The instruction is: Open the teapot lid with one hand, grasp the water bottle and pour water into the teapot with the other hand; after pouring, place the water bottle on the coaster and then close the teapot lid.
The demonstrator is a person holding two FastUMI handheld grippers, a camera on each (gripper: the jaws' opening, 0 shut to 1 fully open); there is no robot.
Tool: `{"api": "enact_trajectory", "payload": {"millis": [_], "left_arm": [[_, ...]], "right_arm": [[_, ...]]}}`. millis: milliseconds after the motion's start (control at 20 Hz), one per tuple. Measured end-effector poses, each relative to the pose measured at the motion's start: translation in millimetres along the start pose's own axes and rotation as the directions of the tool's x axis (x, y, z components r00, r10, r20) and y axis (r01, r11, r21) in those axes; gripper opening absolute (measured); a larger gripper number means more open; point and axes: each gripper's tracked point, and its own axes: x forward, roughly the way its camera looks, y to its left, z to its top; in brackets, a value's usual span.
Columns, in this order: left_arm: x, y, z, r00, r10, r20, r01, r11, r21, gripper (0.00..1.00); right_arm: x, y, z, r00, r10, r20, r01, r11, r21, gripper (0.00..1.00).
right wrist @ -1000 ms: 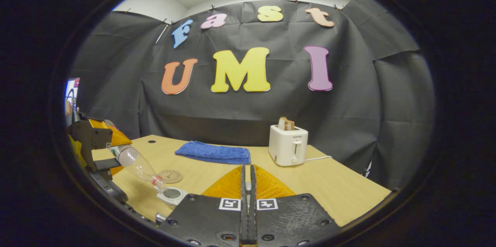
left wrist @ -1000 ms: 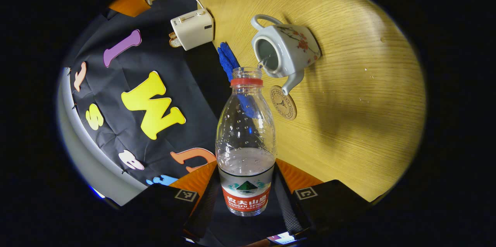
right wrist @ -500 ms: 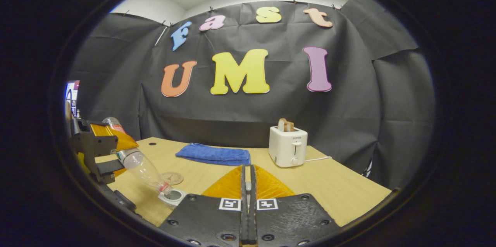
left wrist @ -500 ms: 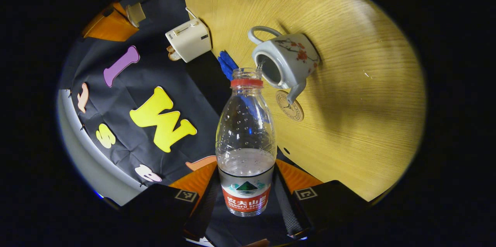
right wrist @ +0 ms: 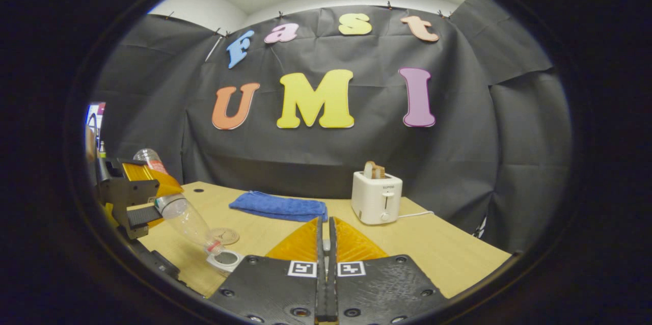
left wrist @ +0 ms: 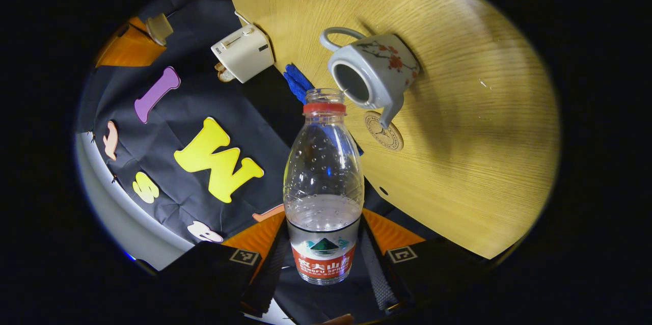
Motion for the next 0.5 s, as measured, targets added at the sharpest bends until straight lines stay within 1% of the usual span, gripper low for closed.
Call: {"api": "enact_trajectory", "payload": {"millis": [50, 300, 400, 500], "left_arm": [[-1.3, 0.6, -2.1, 1.0, 0.003, -0.004, -0.003, 1.0, 0.004, 0.76], [-0.4, -1.5, -2.6, 1.0, 0.013, 0.013, -0.013, 1.0, -0.012, 0.76], [-2.3, 1.4, -3.1, 0.999, 0.04, 0.031, -0.038, 0.998, -0.058, 0.76], [-2.4, -2.3, -6.2, 0.998, 0.045, 0.038, -0.04, 0.989, -0.14, 0.76]], "right_arm": [[0.3, 0.8, -0.7, 1.0, 0.001, -0.002, -0.001, 1.0, 0.0, 0.0], [1.2, 0.0, -1.1, 1.0, -0.003, -0.005, 0.003, 1.0, 0.0, 0.0], [1.0, -2.4, -0.5, 1.0, -0.006, -0.008, 0.006, 1.0, 0.013, 0.0], [2.1, -5.2, -1.5, 1.0, -0.007, -0.017, 0.008, 0.999, 0.035, 0.0]]}}
